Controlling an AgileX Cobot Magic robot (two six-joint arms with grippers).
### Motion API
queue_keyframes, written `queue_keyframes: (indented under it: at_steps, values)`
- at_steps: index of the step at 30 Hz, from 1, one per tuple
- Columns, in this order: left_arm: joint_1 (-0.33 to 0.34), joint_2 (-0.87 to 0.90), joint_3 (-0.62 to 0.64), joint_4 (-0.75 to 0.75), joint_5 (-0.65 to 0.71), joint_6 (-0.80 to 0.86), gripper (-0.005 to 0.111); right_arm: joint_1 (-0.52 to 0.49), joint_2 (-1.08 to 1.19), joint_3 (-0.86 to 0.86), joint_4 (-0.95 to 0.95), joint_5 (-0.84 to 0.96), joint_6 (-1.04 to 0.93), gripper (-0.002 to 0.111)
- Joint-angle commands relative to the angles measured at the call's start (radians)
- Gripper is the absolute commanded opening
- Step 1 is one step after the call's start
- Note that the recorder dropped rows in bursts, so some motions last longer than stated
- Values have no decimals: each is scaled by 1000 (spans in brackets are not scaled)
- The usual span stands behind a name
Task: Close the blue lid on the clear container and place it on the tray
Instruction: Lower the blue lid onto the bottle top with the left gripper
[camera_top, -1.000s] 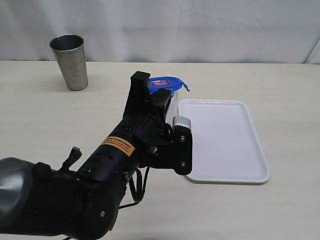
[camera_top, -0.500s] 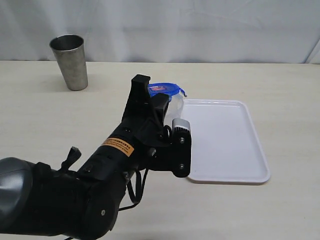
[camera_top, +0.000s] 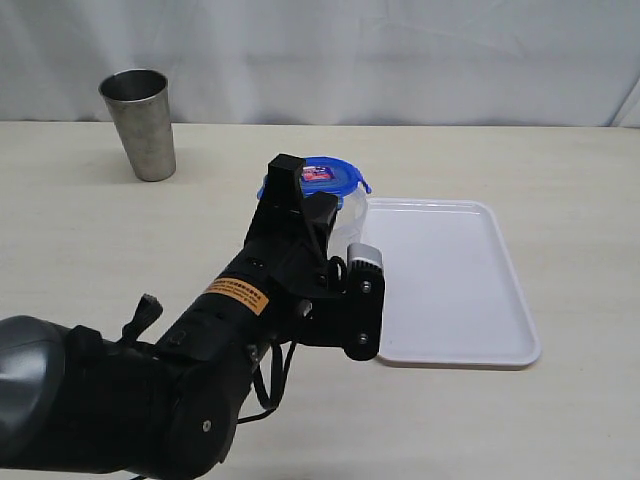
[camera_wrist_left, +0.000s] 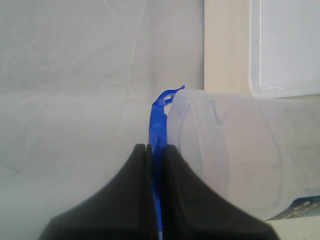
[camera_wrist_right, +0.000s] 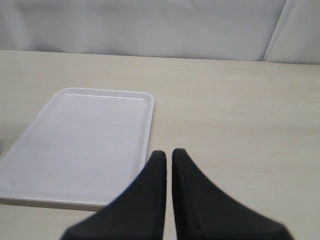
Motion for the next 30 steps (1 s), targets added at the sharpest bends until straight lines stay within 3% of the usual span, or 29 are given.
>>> queue_keyframes:
  at_steps: [1, 18, 30]
  values:
    - [-8, -3, 2, -15, -11, -1, 0, -4, -5, 3, 1, -6, 1, 4]
    - [-8, -3, 2, -59, 6, 2, 0, -4, -5, 3, 1, -6, 1, 4]
    - [-44, -3, 2, -82, -11, -1, 0, -4, -5, 3, 1, -6, 1, 4]
